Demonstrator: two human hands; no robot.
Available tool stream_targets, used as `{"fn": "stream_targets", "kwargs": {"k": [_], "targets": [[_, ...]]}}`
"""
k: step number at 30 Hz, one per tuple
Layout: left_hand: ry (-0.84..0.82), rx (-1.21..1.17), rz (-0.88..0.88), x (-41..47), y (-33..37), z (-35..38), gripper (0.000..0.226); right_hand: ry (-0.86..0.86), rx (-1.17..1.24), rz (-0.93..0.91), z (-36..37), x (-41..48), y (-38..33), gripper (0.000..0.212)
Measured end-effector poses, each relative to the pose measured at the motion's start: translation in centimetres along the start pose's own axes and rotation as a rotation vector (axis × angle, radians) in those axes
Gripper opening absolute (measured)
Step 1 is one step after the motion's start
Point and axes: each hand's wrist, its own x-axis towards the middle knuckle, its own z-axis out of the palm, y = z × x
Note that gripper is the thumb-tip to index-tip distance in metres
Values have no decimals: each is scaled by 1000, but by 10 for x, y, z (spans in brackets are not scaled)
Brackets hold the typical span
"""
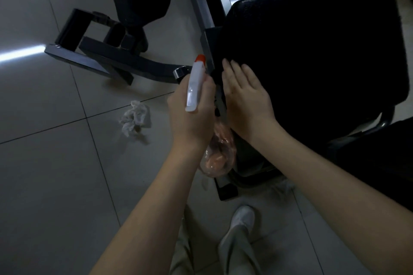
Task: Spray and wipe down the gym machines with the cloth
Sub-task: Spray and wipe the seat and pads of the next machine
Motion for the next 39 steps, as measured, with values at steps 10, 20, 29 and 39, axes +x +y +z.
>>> {"fn": "stream_targets", "kwargs": {"k": [10, 20, 29, 39], "targets": [[31, -33, 43, -12, -2, -3, 18, 143, -425, -89, 21, -16, -12, 69], [13, 76, 201, -29, -4, 4, 23, 127, -367, -120, 49, -68, -23, 65], [25, 201, 161, -44, -29, -19, 18, 316, -157, -180, 76, -94, -26, 32], [71, 166, 84, -46, -36, -45, 13, 679, 178, 29, 22, -41, -11, 25]]}}
